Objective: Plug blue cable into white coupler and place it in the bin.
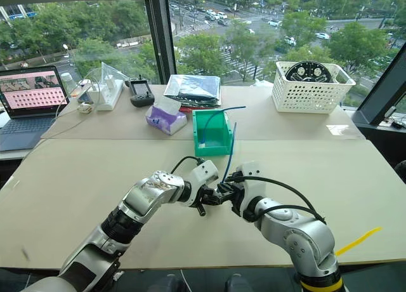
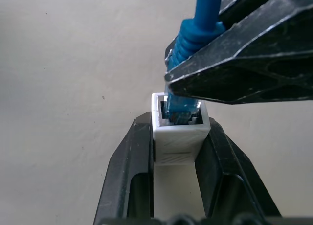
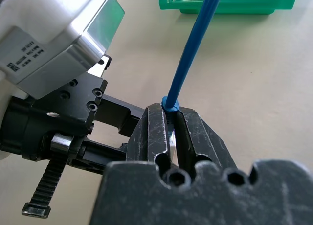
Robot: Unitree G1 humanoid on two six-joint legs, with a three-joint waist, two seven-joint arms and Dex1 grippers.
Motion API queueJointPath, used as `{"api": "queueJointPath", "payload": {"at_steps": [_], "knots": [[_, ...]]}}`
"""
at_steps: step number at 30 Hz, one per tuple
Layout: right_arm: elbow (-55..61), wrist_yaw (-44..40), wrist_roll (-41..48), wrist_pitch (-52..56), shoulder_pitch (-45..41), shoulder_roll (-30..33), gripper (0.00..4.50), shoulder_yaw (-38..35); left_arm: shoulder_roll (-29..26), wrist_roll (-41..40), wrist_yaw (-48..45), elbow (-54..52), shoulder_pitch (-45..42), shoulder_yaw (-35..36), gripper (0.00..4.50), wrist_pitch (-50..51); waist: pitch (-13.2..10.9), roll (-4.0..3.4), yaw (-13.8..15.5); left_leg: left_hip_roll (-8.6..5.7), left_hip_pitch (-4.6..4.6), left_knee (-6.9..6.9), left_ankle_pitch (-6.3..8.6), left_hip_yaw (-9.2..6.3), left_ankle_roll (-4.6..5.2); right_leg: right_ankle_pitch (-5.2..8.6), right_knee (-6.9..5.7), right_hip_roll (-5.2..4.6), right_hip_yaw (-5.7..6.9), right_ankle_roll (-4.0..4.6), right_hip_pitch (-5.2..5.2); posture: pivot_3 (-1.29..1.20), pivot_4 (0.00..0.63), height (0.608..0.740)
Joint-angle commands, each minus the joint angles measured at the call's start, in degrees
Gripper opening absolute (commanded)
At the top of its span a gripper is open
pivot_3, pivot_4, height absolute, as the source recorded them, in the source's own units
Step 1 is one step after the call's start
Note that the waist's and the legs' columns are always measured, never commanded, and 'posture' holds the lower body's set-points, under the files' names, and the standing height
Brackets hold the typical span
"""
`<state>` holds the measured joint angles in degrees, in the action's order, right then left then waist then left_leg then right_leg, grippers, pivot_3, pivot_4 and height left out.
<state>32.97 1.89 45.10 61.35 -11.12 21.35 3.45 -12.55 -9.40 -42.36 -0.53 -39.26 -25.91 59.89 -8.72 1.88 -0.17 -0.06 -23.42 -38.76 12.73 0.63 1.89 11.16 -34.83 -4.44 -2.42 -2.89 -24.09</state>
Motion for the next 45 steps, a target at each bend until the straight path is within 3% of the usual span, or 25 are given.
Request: {"api": "queueJointPath", "payload": {"at_steps": [1,9,17,23,25,29,33,37,41,45], "knots": [[-7.63,-2.83,-2.0,5.51,5.63,0.5,0.0,5.77,0.71,-1.17,1.11,-2.77,-1.09,2.06,0.69,-0.87,0.15,0.05,-0.02,0.0,0.02,0.01,0.0,0.0,0.0,0.01,0.0,-0.01,0.0,0.01,0.01,0.0,0.15,0.74],[-11.29,-8.43,-8.42,4.03,6.26,3.41,0.0,8.86,1.15,-1.58,1.79,-2.44,-1.21,2.4,0.69,-0.98,0.62,0.15,0.0,0.01,0.09,0.06,0.01,0.0,-0.01,0.08,0.01,-0.01,0.0,0.1,0.03,0.0,0.15,0.74],[-16.6,-13.29,-13.25,1.79,4.98,2.12,0.0,11.95,1.48,-1.99,2.83,-2.0,-1.2,2.74,0.69,-1.61,1.14,0.2,-0.25,0.03,0.24,0.08,0.02,0.0,-0.02,0.2,0.01,0.0,0.0,0.26,0.13,0.0,0.15,0.74],[-16.03,-14.18,-13.05,1.56,4.88,-1.11,0.0,6.97,1.11,-2.2,3.38,-1.75,-1.2,3.05,0.69,-2.19,1.37,0.3,-0.61,0.12,0.7,0.15,0.06,-0.09,-0.08,0.34,0.05,0.01,0.04,0.44,0.61,0.0,0.15,0.74],[-14.5,-13.69,-11.49,1.62,4.84,-2.6,0.0,2.55,1.43,-2.63,3.86,-1.97,-0.67,3.93,1.7,-2.35,1.37,0.31,-0.62,0.15,0.79,0.25,0.2,-0.13,-0.32,0.4,0.1,0.01,0.05,0.51,0.68,0.0,0.15,0.74],[-10.76,-12.31,-8.31,3.04,3.16,-3.96,0.0,-6.31,0.16,-3.34,3.23,-3.37,0.87,4.32,2.89,-2.12,1.28,0.17,-0.75,0.13,0.91,0.5,0.18,-0.14,-0.29,0.43,0.21,0.0,0.04,0.54,0.74,0.0,0.15,0.74],[-8.49,-12.51,-4.06,6.05,-2.09,-0.53,0.0,-15.79,-3.72,-4.53,1.17,-5.95,4.73,5.13,4.3,-2.06,1.1,-0.16,-0.75,0.07,0.58,0.77,0.11,-0.08,-0.18,0.43,0.21,0.02,-0.03,0.42,0.28,0.0,0.15,0.74],[-9.81,-12.13,0.14,8.23,-8.95,1.82,0.0,-22.8,-8.29,-7.26,-1.43,-8.55,9.58,8.92,4.3,-4.33,0.75,-0.39,-0.56,-0.08,-0.01,0.79,0.11,-0.04,-0.16,0.11,-0.03,-0.01,-0.11,0.55,-0.37,0.0,0.15,0.74],[-14.61,-12.59,1.6,7.56,-18.54,2.28,0.0,-24.89,-16.09,-9.18,-8.81,-11.77,16.39,12.28,4.3,-15.19,0.57,-0.38,-1.43,0.0,0.06,0.84,0.15,0.08,-0.12,0.16,0.05,0.04,-0.14,0.59,-0.38,0.0,0.15,0.74],[-27.78,-18.66,-3.81,0.94,-32.51,2.9,0.0,-17.07,-19.7,-14.24,-12.86,-10.22,24.55,24.13,4.3,-23.47,0.04,-0.4,-2.14,0.03,0.11,0.85,0.14,0.22,-0.12,0.31,-0.04,0.0,-0.16,0.48,-0.45,0.0,0.15,0.74]]}}
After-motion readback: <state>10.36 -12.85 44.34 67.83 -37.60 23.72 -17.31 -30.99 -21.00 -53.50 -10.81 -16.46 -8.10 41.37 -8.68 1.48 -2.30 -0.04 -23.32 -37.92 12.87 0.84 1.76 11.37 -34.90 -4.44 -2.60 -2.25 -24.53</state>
